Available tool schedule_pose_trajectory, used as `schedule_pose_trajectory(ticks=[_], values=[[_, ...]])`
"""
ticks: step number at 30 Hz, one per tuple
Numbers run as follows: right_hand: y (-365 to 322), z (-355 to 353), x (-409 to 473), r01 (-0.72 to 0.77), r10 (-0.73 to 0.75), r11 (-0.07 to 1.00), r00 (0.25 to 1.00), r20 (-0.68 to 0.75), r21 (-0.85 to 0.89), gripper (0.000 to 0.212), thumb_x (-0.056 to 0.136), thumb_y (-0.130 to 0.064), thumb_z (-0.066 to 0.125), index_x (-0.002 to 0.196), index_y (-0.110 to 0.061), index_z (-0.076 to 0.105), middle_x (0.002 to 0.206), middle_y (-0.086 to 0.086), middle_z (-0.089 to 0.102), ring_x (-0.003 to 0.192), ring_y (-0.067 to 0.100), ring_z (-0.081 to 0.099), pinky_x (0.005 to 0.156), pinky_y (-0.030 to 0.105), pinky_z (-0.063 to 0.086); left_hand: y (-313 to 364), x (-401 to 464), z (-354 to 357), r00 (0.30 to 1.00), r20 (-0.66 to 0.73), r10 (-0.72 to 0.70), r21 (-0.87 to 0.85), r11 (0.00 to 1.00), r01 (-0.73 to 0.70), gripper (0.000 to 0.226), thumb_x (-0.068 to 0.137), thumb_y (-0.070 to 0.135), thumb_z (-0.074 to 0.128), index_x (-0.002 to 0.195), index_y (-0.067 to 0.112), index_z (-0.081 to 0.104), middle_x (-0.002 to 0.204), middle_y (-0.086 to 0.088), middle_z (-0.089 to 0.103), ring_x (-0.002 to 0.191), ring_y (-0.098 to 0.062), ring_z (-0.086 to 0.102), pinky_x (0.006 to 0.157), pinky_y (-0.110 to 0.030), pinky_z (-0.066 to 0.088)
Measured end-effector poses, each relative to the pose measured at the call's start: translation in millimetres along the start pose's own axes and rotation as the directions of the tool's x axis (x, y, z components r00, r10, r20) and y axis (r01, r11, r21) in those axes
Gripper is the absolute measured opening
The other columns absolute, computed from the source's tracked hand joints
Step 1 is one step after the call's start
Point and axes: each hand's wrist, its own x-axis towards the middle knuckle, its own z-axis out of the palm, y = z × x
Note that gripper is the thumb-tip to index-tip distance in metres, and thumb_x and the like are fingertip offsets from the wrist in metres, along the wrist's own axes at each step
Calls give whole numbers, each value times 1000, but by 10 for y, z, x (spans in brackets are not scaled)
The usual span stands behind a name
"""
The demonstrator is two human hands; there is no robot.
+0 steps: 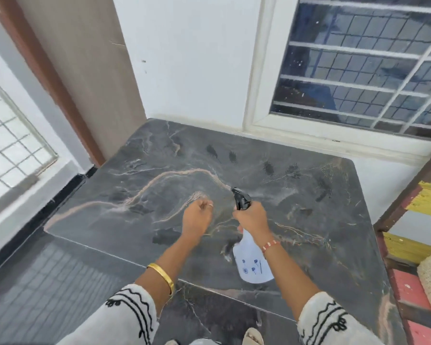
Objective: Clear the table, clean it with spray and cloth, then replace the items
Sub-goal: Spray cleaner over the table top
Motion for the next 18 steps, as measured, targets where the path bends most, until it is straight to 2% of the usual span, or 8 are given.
schedule_pose_trajectory(ticks=[3,7,12,14,18], values=[[-144,478,-138,7,-5,1000,996,87,-24,20,79,0,60,63,-9,51,55,5,48,36,20,48,35,19,38,-256,-6,-459,996,-83,-43,-30,999,41,25,93,17,48,108,5,63,108,-9,67,89,-18,56,74,-21,36],[-298,1013,-295,34,-24,997,989,149,-66,10,76,-1,61,70,-6,55,55,6,50,31,19,46,36,20,38,-530,-9,-958,986,-146,-81,-41,996,76,24,91,15,48,109,7,63,112,-7,65,103,-21,57,82,-22,36],[-489,1554,-444,78,-54,991,975,215,-109,16,76,-2,65,66,-9,54,59,4,52,40,19,47,30,15,34,-883,-33,-1523,963,-237,-126,-28,992,123,27,92,17,48,113,8,61,111,-8,66,89,-16,52,79,-21,34],[-550,1680,-485,96,-66,988,970,233,-118,21,75,-5,68,63,-12,52,58,3,53,41,20,48,34,18,39,-999,-48,-1674,951,-265,-156,-32,988,153,28,92,18,47,114,7,61,111,-10,66,91,-20,54,77,-23,34],[-629,1879,-545,169,-132,978,955,265,-121,30,74,-22,77,61,-16,50,55,2,53,44,23,50,48,31,47,-1169,-42,-1865,930,-306,-201,-95,979,180,27,91,16,48,112,7,63,113,-9,66,95,-19,56,81,-23,36]])
